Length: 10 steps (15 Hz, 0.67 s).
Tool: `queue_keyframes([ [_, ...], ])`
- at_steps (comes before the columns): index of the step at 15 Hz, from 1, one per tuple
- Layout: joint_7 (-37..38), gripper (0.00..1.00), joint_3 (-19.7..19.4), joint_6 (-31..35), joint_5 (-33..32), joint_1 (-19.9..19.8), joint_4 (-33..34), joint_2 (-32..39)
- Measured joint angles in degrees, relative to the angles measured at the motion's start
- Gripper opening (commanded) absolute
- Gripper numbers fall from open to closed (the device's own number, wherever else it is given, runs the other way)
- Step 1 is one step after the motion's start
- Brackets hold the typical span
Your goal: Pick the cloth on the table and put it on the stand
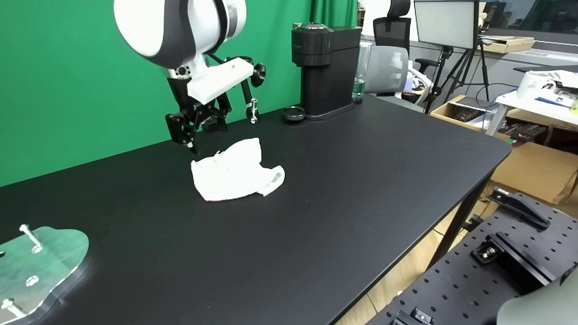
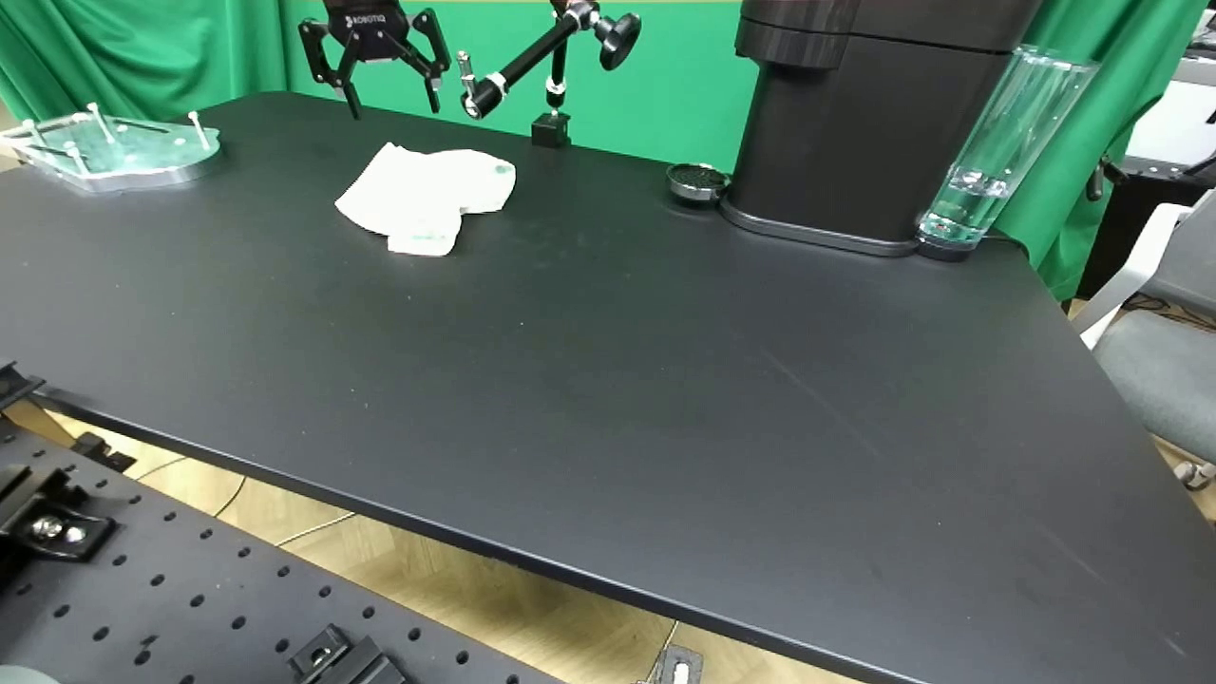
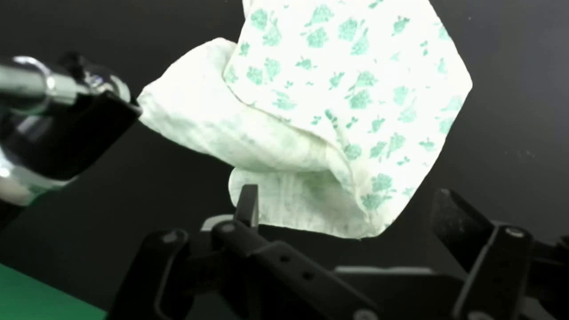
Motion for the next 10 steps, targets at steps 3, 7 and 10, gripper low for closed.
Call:
queue_keyframes([
  [3,-5.48,1.0,0.44,-2.53,0.04,-0.33,3.02,3.65],
  [7,-11.17,0.67,0.54,-5.56,0.02,-0.48,7.15,7.63],
  [10,-14.32,0.45,0.68,-6.43,-0.02,-0.58,9.72,9.89],
])
